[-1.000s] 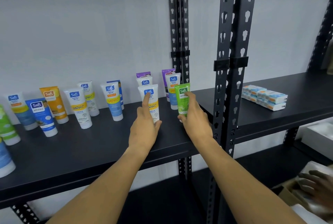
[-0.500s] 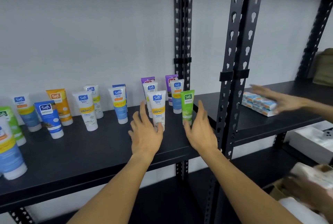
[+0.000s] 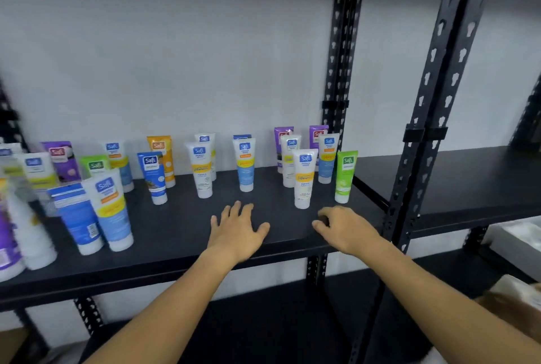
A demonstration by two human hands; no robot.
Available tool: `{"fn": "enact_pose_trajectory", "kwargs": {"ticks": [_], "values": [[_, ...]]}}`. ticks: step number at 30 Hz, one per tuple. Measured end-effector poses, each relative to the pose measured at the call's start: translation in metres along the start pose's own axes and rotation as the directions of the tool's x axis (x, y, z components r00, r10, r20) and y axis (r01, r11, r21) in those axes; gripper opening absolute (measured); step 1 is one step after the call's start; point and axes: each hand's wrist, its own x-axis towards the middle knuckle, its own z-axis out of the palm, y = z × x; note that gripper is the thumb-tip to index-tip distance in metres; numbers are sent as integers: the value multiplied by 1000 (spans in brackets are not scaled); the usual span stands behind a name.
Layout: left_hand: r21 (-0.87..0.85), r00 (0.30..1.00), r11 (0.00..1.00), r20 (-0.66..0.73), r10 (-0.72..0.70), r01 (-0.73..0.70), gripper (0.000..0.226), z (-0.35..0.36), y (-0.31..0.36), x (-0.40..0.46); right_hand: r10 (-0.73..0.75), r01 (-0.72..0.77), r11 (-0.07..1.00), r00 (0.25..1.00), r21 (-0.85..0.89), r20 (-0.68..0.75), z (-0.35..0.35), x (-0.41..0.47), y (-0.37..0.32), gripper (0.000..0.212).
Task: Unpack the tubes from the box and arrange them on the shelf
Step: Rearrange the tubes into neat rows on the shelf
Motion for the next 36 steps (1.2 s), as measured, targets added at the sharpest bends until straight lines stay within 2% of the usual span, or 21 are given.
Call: {"fn": "enact_pose_trajectory", "kwargs": {"ticks": [3,6,10,16,24,29,36], "values": [[-130,979,990,-200,32,-59,64,-31,-25,-24,-112,113,993,992,20,-50,-12,-2,-48,47],[-271,950,956,-312,25,-115,62,-68,-48,-49,-213,220,971,974,97,-77,-18,-5,-108,46],[-285,878,932,-473,66,-223,53,-106,-85,-81,-323,333,908,943,253,-82,-14,-12,-185,43],[-322,781,927,-622,-56,-191,48,-126,-149,-112,-408,436,773,898,461,-166,7,-22,-274,50],[-528,695,835,-658,-289,-153,57,-100,-208,-110,-385,433,648,896,626,-221,56,-9,-322,90],[-600,750,791,-576,-324,-119,64,-85,-227,-98,-374,438,582,892,686,-253,78,-1,-335,98],[-623,794,775,-521,-313,-103,58,-82,-243,-87,-367,447,552,888,704,-276,91,8,-346,99]]}}
